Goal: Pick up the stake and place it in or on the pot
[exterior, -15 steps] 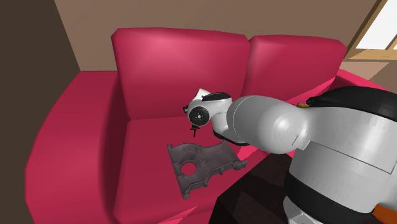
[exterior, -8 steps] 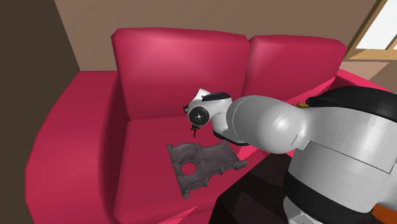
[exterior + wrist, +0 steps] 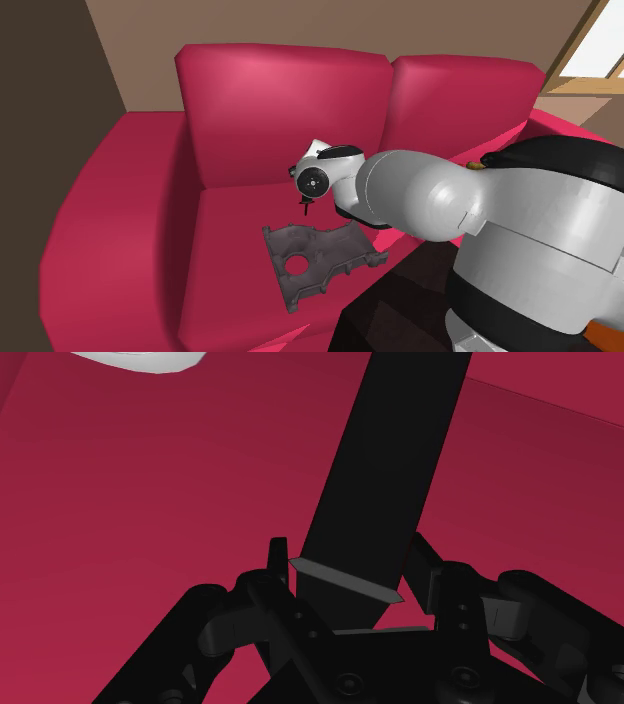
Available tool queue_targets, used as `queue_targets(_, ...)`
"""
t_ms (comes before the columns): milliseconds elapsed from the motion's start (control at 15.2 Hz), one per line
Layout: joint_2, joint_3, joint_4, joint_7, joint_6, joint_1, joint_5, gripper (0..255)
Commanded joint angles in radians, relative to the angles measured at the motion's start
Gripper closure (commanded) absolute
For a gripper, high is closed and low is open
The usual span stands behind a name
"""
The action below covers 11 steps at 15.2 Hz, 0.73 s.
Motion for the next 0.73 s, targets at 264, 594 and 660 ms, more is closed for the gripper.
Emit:
queue_targets(264, 0.047, -0.037, -0.002, -0.037, -0.028, 0.026, -0.010, 255)
queue_targets(594, 0.103, -0.084, -0.001, -0.084, -0.066, 0.063, -0.020, 255)
queue_targets(660, 0.114, -0.094, 0.000, -0.094, -0.074, 0.071, -0.021, 255)
